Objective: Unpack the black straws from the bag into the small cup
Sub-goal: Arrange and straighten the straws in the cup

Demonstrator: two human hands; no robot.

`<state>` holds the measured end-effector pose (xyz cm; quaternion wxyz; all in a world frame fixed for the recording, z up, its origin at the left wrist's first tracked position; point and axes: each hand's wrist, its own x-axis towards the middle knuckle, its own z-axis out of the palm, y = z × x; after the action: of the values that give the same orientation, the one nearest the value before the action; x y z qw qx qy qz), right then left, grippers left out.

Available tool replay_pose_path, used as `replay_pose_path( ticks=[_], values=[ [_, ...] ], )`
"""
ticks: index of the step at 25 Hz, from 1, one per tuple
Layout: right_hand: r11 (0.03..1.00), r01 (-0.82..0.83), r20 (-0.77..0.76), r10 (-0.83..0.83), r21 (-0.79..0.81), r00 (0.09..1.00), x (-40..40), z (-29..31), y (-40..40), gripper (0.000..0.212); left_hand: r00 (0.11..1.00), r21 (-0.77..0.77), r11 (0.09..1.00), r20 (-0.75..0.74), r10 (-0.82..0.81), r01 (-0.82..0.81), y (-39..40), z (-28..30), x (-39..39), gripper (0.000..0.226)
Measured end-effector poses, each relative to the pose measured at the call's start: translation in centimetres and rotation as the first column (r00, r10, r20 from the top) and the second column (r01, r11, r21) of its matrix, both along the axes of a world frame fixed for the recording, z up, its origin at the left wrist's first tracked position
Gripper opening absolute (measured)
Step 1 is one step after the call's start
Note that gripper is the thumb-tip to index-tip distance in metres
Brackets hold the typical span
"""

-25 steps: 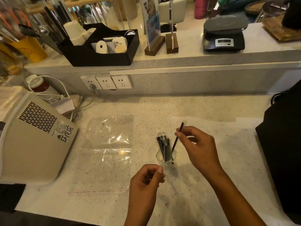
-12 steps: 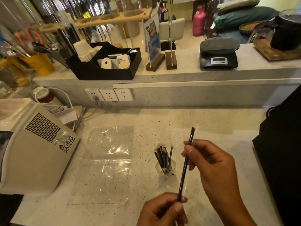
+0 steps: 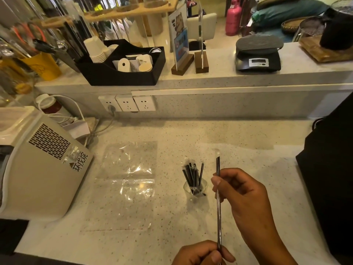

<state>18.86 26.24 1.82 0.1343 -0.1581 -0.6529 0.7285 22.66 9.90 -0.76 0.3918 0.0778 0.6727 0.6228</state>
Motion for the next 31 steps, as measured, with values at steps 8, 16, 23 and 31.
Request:
replay_pose_path(
  ticks=[8, 16, 23, 31],
  values=[
    [1.000, -0.021, -0.020, 0.021, -0.007, 1.000, 0.2, -0.1, -0.2, 0.027, 0.937, -0.225, 0.940, -0.298, 0.185, -0.257, -0.2, -2.0, -0.3, 0.025],
    [1.000, 0.003, -0.029, -0.003, -0.002, 1.000, 0.2, -0.2, 0.3, 0.028, 0.950, -0.261, 0.929, -0.241, 0.201, -0.263, 0.9, -1.7, 0.2, 0.024],
    [0.995, 0.085, -0.014, -0.086, -0.048, 0.996, 0.1, -0.9, 2.0, 0.024, 0.828, -0.113, 0.825, -0.170, 0.534, -0.554, -0.7, -0.5, -1.7, 0.024],
    [0.962, 0.097, 0.096, -0.074, -0.255, 0.993, 1.0, -3.5, 3.7, 0.026, 0.681, 0.074, 0.700, -0.180, 0.710, -0.710, -3.6, 1.5, -4.8, 0.033]
  ],
)
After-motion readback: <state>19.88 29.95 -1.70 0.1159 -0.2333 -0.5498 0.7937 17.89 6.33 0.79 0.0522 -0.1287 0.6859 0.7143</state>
